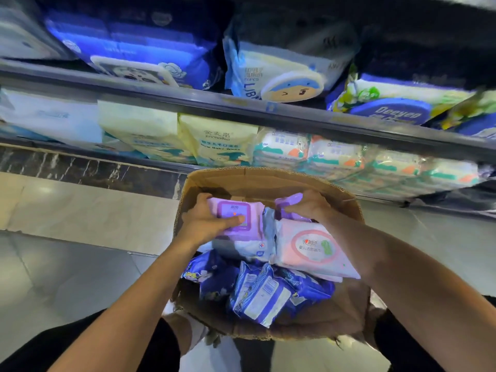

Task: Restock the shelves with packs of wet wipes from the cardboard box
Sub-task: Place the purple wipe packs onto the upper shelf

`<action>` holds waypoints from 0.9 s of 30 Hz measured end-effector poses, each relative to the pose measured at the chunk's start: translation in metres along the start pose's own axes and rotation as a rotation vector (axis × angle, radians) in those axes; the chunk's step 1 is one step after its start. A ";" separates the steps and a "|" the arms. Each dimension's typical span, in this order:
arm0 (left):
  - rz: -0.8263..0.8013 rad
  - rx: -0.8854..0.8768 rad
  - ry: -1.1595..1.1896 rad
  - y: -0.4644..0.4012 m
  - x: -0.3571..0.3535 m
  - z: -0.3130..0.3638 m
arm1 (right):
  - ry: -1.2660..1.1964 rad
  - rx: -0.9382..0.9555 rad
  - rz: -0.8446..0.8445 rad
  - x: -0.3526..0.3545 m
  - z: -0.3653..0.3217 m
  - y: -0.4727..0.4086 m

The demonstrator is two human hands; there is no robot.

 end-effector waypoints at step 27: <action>-0.081 -0.847 0.465 0.270 -0.019 0.258 | -0.867 0.556 0.816 0.260 0.141 0.405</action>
Point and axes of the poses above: each hand's wrist, its own y-axis away from the middle knuckle, its own x-axis out of the back of the hand, z = x × y, the point moved 7 cm from there along -y, towards the middle knuckle, and after that the axes turned 11 degrees about y, right-handed, at the moved point
